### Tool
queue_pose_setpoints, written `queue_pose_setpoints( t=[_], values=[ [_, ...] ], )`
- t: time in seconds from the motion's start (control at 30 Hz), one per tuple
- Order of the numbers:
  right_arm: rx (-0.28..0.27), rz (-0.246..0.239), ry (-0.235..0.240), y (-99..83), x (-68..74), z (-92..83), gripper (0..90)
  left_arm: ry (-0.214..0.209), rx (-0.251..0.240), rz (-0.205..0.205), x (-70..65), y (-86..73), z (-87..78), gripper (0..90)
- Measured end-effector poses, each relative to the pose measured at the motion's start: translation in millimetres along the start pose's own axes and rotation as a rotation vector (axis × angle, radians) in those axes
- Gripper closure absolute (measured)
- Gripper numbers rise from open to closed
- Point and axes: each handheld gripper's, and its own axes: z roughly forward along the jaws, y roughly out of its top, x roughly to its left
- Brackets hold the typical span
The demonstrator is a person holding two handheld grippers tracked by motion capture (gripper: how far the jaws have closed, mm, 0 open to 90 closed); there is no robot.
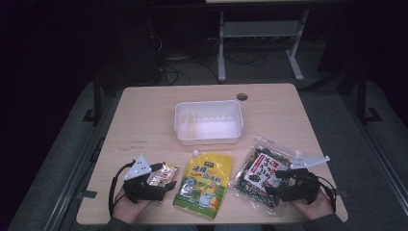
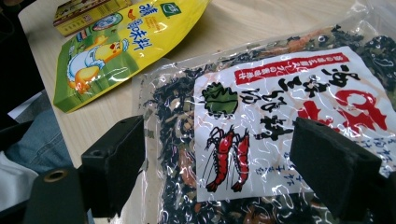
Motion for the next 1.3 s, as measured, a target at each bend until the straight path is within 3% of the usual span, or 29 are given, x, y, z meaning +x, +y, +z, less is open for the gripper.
queue_pose_setpoints(
  t=[0.6,0.83,1.03,1.2,1.3],
  values=[
    [-0.038,0.015,-0.052,10.5,-12.4,-9.4,15.6,-0.107,0.033,0.084,-32.9,25.2,29.1,19.5],
    [-0.043,0.025,-0.079,20.3,-20.1,-13.9,15.6,-0.153,0.055,0.152,-54.2,48.5,53.2,20.4],
    [-0.035,0.036,-0.1,25.9,-26.7,-16.2,15.2,-0.18,0.066,0.169,-62.9,59.9,70.4,21.5],
    [-0.031,0.058,-0.142,33.0,-39.5,-22.2,15.3,-0.226,0.119,0.194,-76.1,73.3,95.1,24.0],
    [-0.027,0.069,-0.163,37.9,-46.3,-27.0,15.4,-0.244,0.121,0.202,-82.1,80.9,105.6,26.1]
  ],
)
